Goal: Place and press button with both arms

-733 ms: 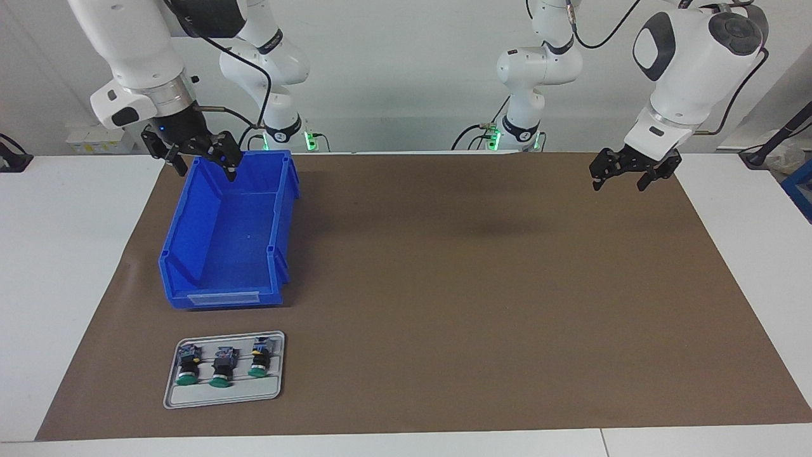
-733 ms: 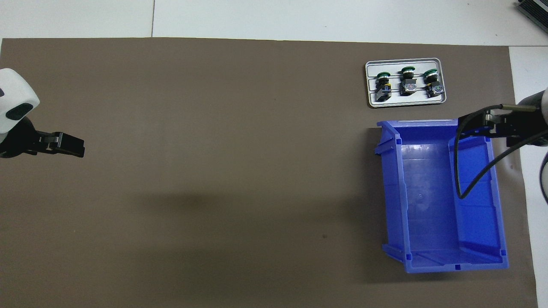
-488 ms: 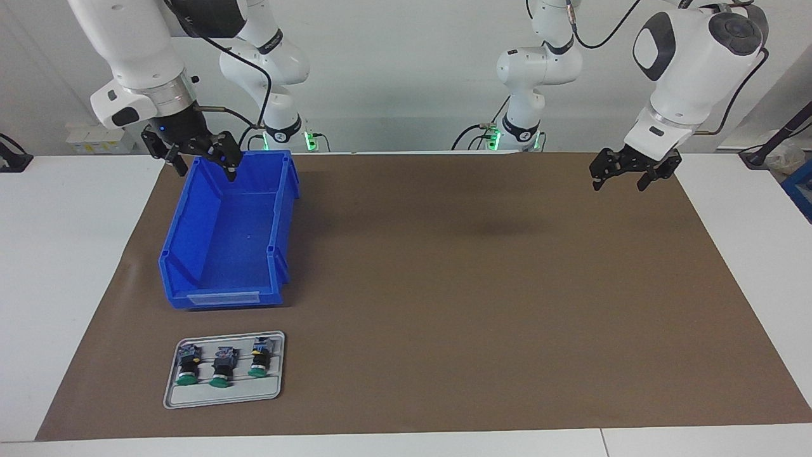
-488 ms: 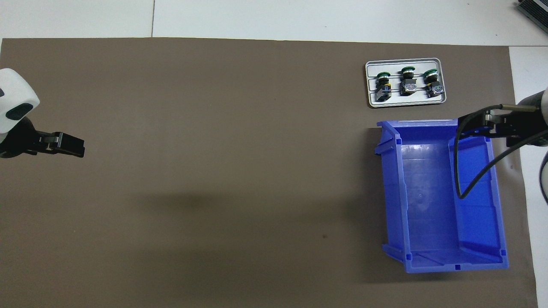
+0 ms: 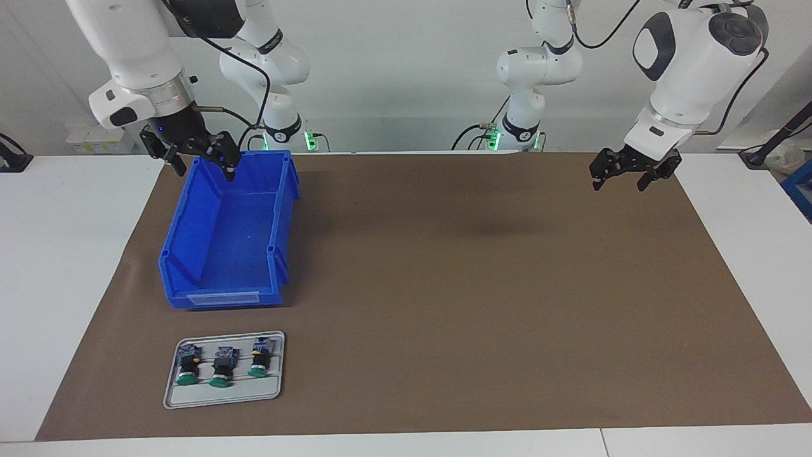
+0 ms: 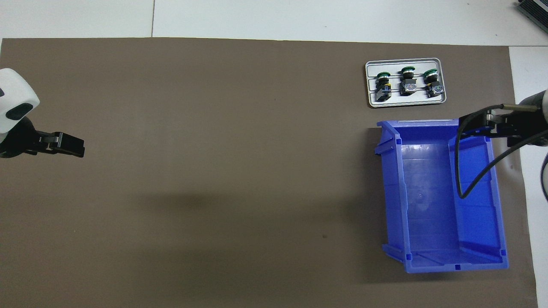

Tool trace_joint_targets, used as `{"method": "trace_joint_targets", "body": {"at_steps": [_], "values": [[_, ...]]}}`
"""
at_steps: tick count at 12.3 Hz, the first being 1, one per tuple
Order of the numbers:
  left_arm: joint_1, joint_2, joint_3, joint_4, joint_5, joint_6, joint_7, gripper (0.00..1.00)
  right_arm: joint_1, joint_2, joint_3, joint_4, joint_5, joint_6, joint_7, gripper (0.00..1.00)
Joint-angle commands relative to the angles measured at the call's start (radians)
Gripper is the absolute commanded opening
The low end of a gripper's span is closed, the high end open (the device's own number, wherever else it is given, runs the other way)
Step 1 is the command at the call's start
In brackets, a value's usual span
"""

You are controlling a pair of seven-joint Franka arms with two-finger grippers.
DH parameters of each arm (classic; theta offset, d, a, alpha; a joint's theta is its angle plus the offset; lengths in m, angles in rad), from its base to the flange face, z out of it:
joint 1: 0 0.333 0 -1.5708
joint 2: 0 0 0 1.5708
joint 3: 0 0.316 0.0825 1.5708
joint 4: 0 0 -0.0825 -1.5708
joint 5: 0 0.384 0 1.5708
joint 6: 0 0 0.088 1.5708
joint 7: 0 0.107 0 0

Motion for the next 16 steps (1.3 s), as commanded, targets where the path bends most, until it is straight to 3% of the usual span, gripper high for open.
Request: {"method": "trace_joint_targets", "body": {"at_steps": [1,4,9,16], "values": [[0.004,-0.022,-0.003,-0.019,0.016,0.006,-0.010,1.00,-0.016,-0.017,0.007,-0.016,0.008,0.012,-0.027,1.00],[0.004,-0.022,-0.003,-0.019,0.016,0.006,-0.010,1.00,-0.019,-0.007,0.007,-0.003,0.005,0.014,-0.042,1.00],[0.004,-0.022,-0.003,-0.019,0.016,0.006,-0.010,1.00,-0.025,0.042,0.007,0.004,-0.003,0.113,-0.042,0.97],[0.004,-0.022,-0.003,-0.019,0.016,0.006,-0.010,1.00,-0.023,0.410,0.008,0.267,-0.009,0.260,-0.058,0.97]]}}
